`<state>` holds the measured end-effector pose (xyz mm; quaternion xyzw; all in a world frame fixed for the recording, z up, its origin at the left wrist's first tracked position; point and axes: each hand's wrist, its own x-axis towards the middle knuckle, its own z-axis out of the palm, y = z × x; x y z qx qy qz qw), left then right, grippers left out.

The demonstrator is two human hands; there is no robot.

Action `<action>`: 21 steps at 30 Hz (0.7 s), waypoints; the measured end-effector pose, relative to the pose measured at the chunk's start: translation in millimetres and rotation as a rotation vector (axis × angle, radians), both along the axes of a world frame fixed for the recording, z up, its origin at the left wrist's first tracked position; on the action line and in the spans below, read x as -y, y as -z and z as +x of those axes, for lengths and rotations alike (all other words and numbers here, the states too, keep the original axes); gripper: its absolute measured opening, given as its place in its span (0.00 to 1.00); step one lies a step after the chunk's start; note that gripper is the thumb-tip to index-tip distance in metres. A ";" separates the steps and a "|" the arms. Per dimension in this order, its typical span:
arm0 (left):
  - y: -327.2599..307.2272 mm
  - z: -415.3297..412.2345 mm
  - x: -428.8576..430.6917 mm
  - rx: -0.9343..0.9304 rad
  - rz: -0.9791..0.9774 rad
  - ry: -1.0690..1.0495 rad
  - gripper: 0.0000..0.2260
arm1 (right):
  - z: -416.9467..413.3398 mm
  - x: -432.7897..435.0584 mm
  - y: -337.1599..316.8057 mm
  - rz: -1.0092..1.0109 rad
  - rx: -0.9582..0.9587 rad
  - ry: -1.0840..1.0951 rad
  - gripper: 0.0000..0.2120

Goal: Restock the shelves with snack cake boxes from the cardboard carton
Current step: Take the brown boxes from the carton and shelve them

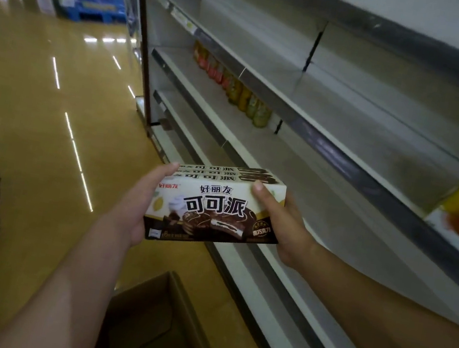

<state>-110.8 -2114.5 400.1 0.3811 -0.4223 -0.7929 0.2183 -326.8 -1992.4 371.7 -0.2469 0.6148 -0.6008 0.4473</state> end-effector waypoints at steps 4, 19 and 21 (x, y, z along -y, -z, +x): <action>-35.4 0.1 -7.5 -0.008 -0.041 0.059 0.22 | 6.7 -20.4 -29.6 -0.026 0.003 0.049 0.37; -152.4 -32.5 -90.7 -0.096 -0.286 0.213 0.21 | 7.8 -137.7 -143.7 -0.192 -0.069 0.279 0.37; -160.1 -42.9 -110.9 -0.104 -0.300 0.234 0.21 | 1.6 -161.1 -147.5 -0.206 -0.080 0.309 0.40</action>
